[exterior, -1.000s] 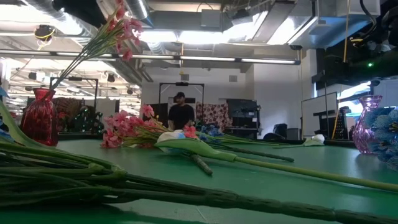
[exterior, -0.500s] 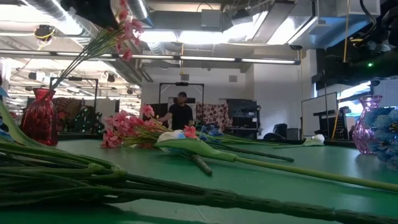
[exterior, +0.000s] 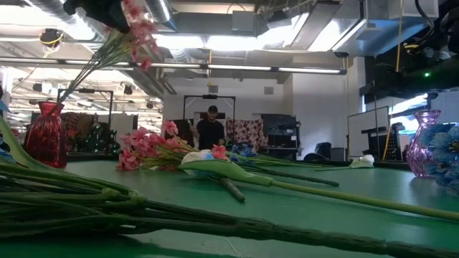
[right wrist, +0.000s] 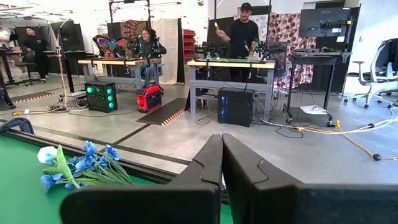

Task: Sort flowers into vase by color
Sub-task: Put the top left pink flower into the red vase

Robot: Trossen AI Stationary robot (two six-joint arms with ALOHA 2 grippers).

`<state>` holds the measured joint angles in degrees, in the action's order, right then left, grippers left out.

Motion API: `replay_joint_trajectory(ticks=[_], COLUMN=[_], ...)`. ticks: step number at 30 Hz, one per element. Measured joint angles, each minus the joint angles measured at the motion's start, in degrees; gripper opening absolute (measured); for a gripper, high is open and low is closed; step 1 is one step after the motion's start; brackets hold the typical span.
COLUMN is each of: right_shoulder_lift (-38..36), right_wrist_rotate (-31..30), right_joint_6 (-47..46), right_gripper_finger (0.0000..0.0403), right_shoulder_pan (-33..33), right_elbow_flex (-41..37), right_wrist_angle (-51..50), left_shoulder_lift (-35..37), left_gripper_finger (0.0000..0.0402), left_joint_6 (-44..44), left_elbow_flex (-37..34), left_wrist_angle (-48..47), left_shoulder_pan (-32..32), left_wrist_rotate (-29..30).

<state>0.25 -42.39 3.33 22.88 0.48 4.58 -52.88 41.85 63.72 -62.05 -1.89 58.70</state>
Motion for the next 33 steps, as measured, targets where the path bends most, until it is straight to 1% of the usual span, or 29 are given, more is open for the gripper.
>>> replay_joint_trajectory(ticks=[2, 5, 11, 14, 17, 20, 23, 27, 31, 33], right_shoulder_lift=[0.0, 0.0, 0.0, 0.0, 0.0, 0.0, 0.0, 0.0, 0.0, 0.0], right_wrist_rotate=[0.0, 0.0, 0.0, 0.0, 0.0, 0.0, 0.0, 0.0, 0.0, 0.0], right_joint_6=[0.0, 0.0, 0.0, 0.0, 0.0, 0.0, 0.0, -0.02, 0.0, 0.0], right_gripper_finger=[0.0012, 0.0012, 0.0012, 0.0012, 0.0012, 0.0012, 0.0012, 0.0012, 0.0012, 0.0012], right_shoulder_pan=[-0.01, 0.0, -0.01, -0.01, -0.01, 0.01, -0.01, 0.0, -0.01, -0.01], right_elbow_flex=[-0.01, 0.0, 0.01, 0.01, -0.01, 0.01, 0.0, -0.01, -0.01, -0.01], right_wrist_angle=[0.0, 0.0, -0.01, 0.0, 0.0, 0.0, 0.0, 0.0, 0.0, 0.0], left_shoulder_lift=[1.05, 3.0, 8.61, 11.35, 13.89, 16.02, 17.94, 19.74, 20.73, 20.75], left_gripper_finger=[0.0009, 0.0008, 0.0003, 0.0002, 0.0001, 0.0001, 0.0001, 0.0001, 0.0001, 0.0007], left_joint_6=[0.0, -0.46, -2.12, -1.88, 0.2, 1.34, 0.3, -0.78, -0.83, -0.48], left_elbow_flex=[-0.02, 0.0, 0.0, 0.0, 0.0, 0.0, 0.0, 0.0, 0.0, 0.0], left_wrist_angle=[-0.14, -0.47, -0.63, -3.45, -7.41, -9.11, -9.17, -10.17, -12.49, -13.02], left_shoulder_pan=[0.0, -0.66, -5.75, -8.28, -10.32, -12.04, -13.72, -15.27, -15.54, -15.52], left_wrist_rotate=[-2.01, -4.69, -5.32, -5.42, -6.69, -7.89, -10.71, -16.9, -23.05, -24.48])
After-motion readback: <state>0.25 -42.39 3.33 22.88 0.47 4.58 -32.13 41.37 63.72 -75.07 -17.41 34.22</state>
